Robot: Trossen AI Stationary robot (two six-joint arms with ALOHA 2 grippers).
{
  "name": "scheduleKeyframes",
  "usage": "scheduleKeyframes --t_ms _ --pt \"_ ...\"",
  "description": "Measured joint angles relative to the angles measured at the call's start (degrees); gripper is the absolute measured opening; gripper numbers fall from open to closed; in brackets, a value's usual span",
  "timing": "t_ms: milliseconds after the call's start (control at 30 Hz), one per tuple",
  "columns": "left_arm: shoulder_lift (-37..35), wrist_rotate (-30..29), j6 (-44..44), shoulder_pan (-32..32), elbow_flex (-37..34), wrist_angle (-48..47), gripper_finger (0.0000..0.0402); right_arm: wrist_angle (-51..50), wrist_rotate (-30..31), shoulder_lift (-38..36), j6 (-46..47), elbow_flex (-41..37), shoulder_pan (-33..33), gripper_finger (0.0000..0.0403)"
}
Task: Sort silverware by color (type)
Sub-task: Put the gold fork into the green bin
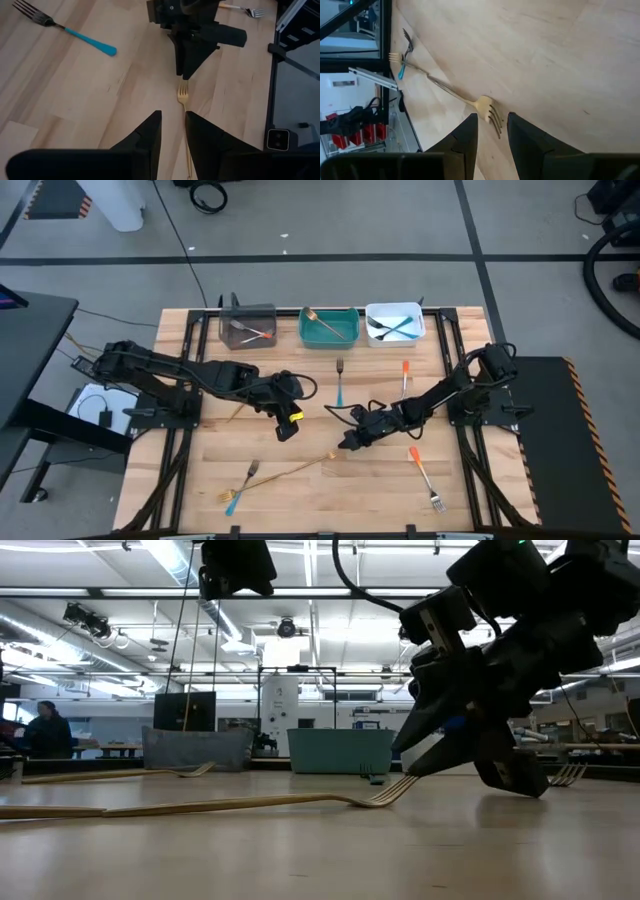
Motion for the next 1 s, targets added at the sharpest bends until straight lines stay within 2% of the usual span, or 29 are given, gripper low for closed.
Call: scheduleKeyframes --t_ms 233,567,1000 --pt "0.0 0.0 0.4 -0.1 0.0 0.0 0.0096 -0.3 1.8 0.4 0.9 0.2 0.8 0.0112" --pt "0.0 0.0 0.7 -0.2 0.0 -0.1 0.0096 -9.9 1.9 0.7 -0.6 4.4 1.2 0.0112" --pt "0.0 0.0 0.4 -0.1 0.0 -0.2 0.0096 -10.3 0.3 0.7 0.8 5.3 1.2 0.0112"
